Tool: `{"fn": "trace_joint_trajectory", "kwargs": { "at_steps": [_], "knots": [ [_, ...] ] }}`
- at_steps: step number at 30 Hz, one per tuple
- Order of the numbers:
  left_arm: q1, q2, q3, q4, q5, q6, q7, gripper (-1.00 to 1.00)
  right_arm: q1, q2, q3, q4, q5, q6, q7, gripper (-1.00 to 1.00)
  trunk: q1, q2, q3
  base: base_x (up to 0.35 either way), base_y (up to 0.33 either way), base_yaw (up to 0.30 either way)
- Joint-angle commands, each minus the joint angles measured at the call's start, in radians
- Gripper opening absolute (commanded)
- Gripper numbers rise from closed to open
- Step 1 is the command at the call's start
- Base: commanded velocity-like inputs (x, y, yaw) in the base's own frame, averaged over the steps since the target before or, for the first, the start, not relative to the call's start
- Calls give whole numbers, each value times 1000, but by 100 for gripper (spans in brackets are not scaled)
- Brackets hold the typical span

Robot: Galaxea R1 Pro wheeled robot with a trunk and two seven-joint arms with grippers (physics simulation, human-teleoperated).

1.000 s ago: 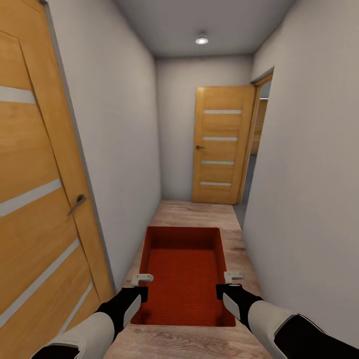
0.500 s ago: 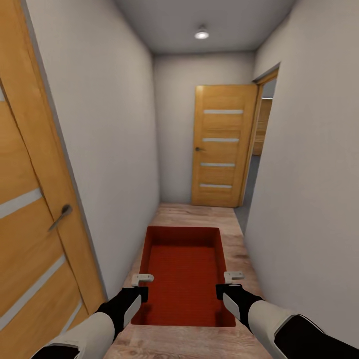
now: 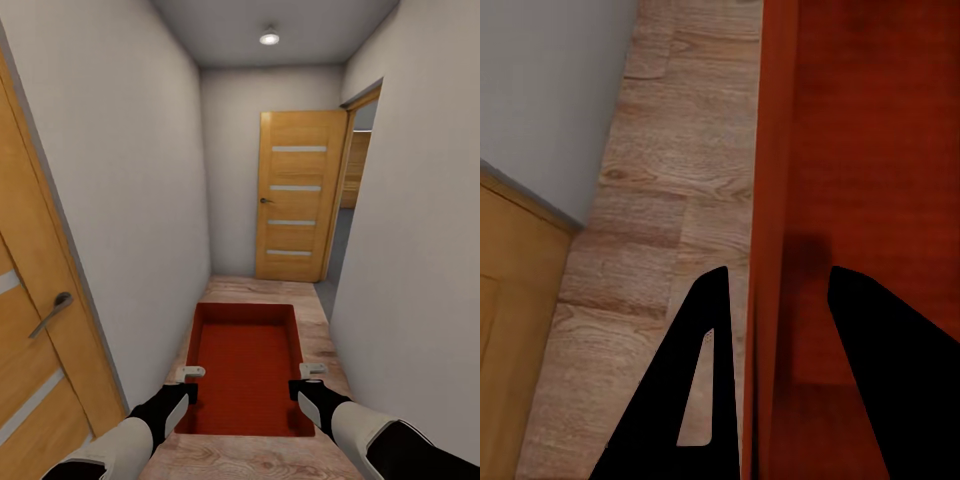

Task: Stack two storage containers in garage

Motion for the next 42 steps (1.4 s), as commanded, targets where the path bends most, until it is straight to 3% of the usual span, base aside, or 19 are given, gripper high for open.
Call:
{"fn": "trace_joint_trajectory", "kwargs": {
  "at_steps": [1, 10, 19, 42],
  "knots": [
    [0, 0, 21, 1, -8, 8, 6, -100, 0, 0, 85, -3, 10, -54, -48, -100, 1, -1, 0, 322, 0, 0],
    [0, 0, 21, 2, -8, 8, 6, -100, 0, 1, 85, -3, 10, -54, -48, -100, 1, -1, 0, 322, 0, -11],
    [0, 0, 21, 1, -8, 8, 6, -100, 0, 0, 85, -3, 10, -54, -48, -100, 1, -1, 0, 322, 0, -205],
    [0, 0, 21, 1, -8, 8, 6, -100, 0, 1, 85, -3, 12, -54, -48, -100, 1, -1, 0, 322, 0, -6]
  ]
}}
